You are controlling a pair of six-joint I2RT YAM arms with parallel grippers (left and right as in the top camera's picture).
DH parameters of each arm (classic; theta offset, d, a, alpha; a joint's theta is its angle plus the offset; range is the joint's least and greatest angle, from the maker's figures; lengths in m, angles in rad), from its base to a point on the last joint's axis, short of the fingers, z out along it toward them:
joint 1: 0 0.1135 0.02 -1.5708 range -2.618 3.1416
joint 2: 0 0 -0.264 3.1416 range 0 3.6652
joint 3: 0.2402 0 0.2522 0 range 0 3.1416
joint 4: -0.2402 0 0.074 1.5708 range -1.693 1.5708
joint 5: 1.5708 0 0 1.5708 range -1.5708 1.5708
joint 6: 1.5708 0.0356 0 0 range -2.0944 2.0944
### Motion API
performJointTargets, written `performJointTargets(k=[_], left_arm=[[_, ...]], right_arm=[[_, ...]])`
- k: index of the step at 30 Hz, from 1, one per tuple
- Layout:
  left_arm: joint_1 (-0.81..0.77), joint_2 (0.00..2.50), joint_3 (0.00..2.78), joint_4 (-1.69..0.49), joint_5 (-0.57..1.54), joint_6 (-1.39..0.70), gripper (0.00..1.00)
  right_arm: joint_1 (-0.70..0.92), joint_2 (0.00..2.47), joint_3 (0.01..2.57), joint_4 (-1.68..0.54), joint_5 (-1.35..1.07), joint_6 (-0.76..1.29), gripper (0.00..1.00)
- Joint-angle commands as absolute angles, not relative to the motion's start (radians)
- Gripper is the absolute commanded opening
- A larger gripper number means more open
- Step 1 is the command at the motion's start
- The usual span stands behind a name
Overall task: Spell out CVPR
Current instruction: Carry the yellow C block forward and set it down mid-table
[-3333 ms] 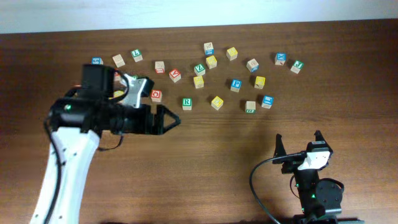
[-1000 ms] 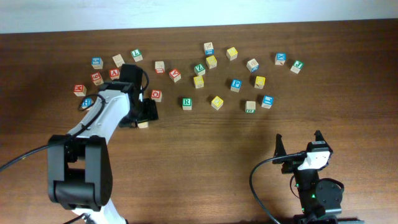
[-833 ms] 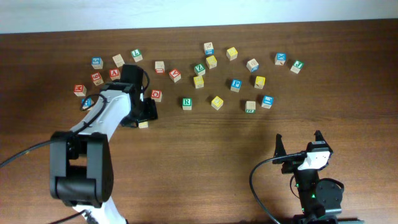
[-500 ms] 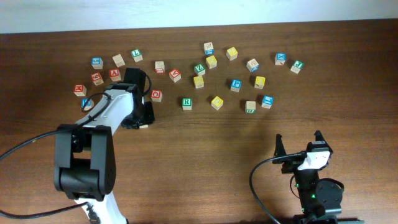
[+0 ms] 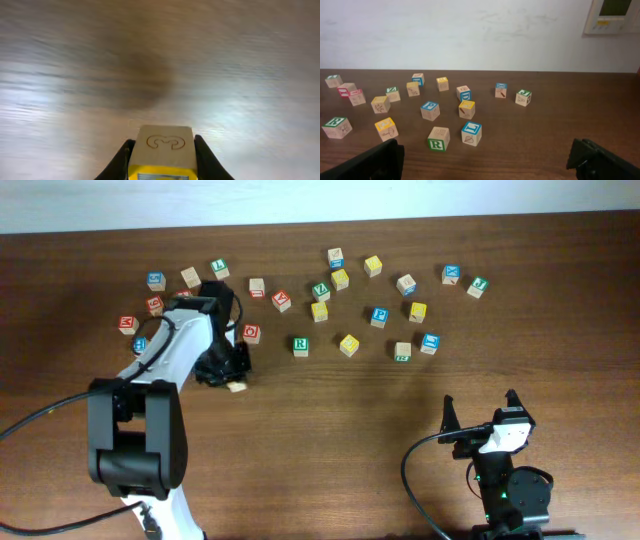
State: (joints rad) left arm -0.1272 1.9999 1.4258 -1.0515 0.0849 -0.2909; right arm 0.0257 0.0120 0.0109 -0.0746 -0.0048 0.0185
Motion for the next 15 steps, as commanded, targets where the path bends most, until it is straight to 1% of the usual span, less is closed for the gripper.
performJointTargets(k=[1, 3, 4, 5, 7, 8, 9, 12, 13, 14, 15], left_arm=[[-0.187, 2.008, 1.443, -1.095, 0.337, -0.222, 0.18], [-0.292, 2.008, 1.441, -1.11, 0.341, -0.222, 0.18], [-0.385, 2.008, 1.441, -1.111, 0.315, -0.228, 0.19], [-0.438, 2.008, 1.441, -1.113, 0.236, -0.284, 0.2], [-0.537, 2.009, 1.441, -1.12, 0.071, -0.442, 0.25], [-0.561, 2.009, 1.439, -1.119, 0.025, -0.521, 0.24], [-0.575, 2.01, 1.435, -1.112, 0.026, -0.554, 0.23], [-0.601, 2.017, 1.397, -1.093, 0.001, -0.57, 0.26], [-0.6, 2.019, 1.388, -1.088, -0.034, -0.588, 0.3], [-0.599, 2.022, 1.388, -1.076, -0.05, -0.587, 0.38], [-0.599, 2.022, 1.388, -1.07, -0.051, -0.587, 0.4]], right_arm=[[0.019, 0.006, 0.006, -0.08, -0.007, 0.015, 0.98], [0.019, 0.006, 0.006, -0.08, -0.007, 0.015, 0.98], [0.019, 0.006, 0.006, -0.08, -0.007, 0.015, 0.98], [0.019, 0.006, 0.006, -0.08, -0.007, 0.015, 0.98], [0.019, 0.006, 0.006, -0.08, -0.007, 0.015, 0.98], [0.019, 0.006, 0.006, -0.08, -0.007, 0.015, 0.98], [0.019, 0.006, 0.006, -0.08, -0.007, 0.015, 0.98], [0.019, 0.006, 0.006, -0.08, -0.007, 0.015, 0.98], [0.019, 0.006, 0.006, -0.08, -0.007, 0.015, 0.98], [0.019, 0.006, 0.006, -0.08, -0.007, 0.015, 0.98], [0.019, 0.006, 0.006, -0.08, -0.007, 0.015, 0.98]])
